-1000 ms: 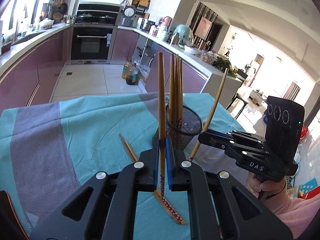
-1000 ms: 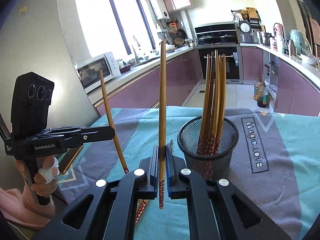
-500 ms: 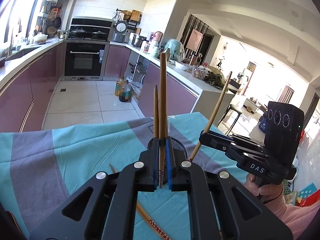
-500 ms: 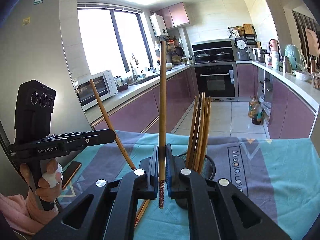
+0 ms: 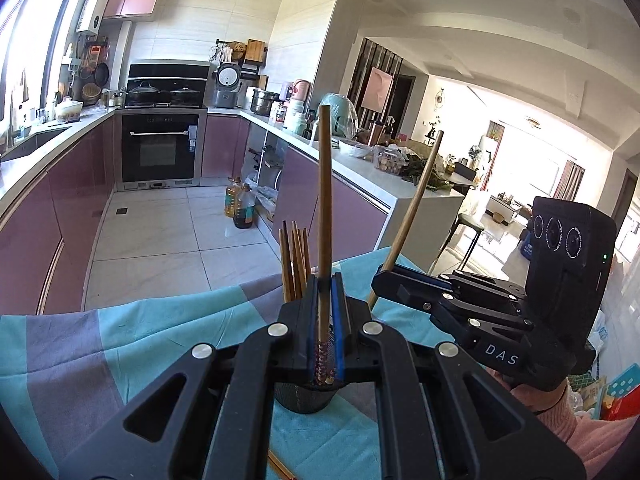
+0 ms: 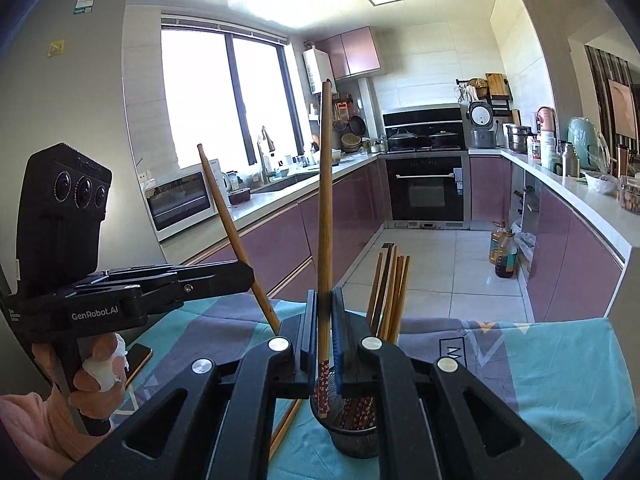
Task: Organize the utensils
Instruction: 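Lower both chopsticks into the holder and open both grippers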
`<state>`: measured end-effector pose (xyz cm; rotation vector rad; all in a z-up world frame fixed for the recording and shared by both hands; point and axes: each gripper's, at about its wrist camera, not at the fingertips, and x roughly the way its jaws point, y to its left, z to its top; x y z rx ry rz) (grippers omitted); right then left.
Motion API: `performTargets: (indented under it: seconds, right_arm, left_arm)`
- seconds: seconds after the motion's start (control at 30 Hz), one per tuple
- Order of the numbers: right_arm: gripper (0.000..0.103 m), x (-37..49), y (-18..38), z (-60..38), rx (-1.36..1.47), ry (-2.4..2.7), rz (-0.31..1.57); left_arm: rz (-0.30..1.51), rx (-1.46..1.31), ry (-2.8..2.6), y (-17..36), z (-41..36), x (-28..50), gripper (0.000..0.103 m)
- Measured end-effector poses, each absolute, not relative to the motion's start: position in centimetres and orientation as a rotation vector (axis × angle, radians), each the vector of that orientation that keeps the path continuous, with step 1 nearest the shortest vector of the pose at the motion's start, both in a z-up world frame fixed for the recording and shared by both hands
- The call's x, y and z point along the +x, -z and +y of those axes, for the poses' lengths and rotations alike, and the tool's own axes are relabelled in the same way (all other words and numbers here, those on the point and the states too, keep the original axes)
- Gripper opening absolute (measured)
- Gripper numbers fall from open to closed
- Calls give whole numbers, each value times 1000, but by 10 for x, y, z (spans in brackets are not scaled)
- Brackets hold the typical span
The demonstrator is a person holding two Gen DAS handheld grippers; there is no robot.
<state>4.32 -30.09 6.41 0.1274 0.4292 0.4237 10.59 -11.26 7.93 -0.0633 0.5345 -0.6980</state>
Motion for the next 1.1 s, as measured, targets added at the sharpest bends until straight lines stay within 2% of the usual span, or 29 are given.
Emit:
performTargets:
  seconds: [1.1]
  right_arm:
    - [6,80,2,-288,132,-385,665]
  left_arm:
    - [747,96,682,-23,-162,148,7]
